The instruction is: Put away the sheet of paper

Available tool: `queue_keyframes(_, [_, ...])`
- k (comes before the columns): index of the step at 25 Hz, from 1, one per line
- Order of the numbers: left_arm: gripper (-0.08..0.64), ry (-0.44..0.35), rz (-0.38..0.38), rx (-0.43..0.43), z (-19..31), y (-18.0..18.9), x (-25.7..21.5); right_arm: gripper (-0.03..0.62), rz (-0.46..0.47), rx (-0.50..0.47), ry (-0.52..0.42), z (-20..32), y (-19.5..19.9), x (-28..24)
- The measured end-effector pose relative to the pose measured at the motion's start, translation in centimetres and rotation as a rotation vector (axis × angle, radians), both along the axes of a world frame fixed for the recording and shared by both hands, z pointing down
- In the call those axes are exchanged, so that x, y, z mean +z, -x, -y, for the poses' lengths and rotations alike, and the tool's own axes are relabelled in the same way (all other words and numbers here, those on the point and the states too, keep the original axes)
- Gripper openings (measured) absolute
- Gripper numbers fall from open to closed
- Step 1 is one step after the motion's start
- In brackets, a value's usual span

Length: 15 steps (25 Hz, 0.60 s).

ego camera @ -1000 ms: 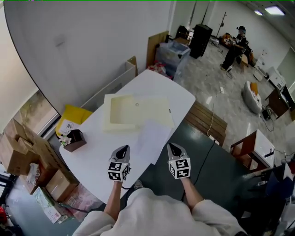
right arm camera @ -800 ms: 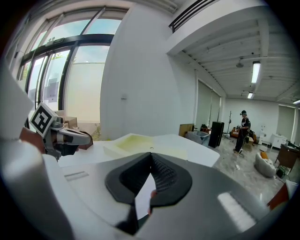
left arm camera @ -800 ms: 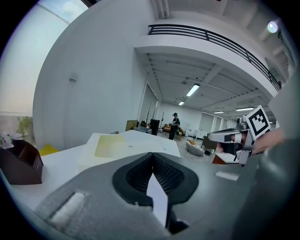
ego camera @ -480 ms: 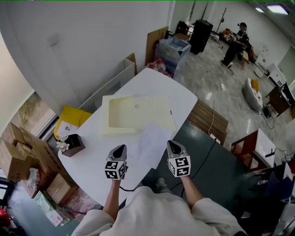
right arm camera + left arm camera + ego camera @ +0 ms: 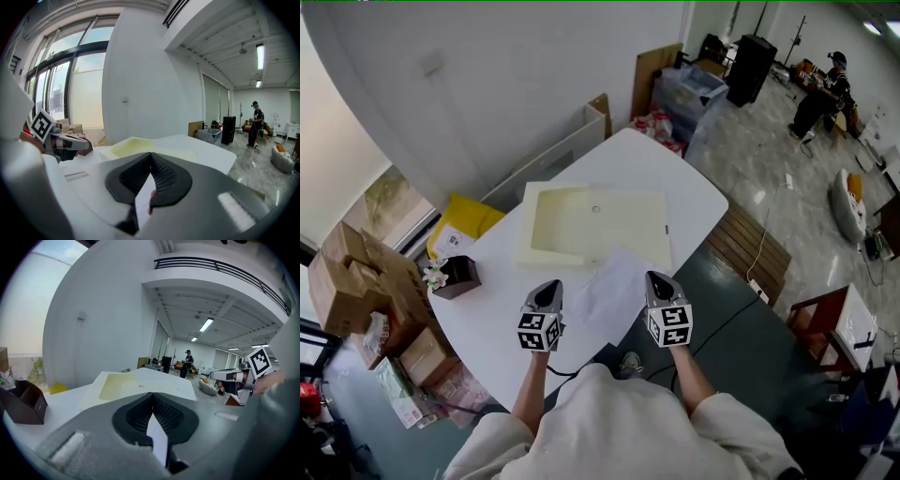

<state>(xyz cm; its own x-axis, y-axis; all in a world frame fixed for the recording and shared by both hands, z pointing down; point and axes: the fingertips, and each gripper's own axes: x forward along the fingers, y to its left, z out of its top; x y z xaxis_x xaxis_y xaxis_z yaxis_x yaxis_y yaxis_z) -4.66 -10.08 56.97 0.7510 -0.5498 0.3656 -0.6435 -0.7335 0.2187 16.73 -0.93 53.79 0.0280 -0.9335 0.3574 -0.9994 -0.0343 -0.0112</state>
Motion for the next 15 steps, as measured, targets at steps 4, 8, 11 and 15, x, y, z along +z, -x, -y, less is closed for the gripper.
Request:
queue_keyframes(4, [0.005,0.018,0.02,-0.029,-0.1,-0.1,0.9,0.001,0.03,-0.023,0.034,0.9,-0.6,1.6])
queue_keyframes(8, [0.005,0.039,0.04,-0.043,-0.5,-0.3,2.0,0.0,0.054,-0.04,0.076,0.7,-0.9,3.4])
queue_keyframes(11, [0.005,0.055,0.055,-0.047,-0.9,-0.1,2.9,0.0,0.075,-0.044,0.113,0.3,-0.7,5.1])
queue_keyframes(15, [0.005,0.086,0.084,-0.045,-1.9,0.4,4.7,0.0,0.101,-0.052,0.173,-1.1,0.1,7.8])
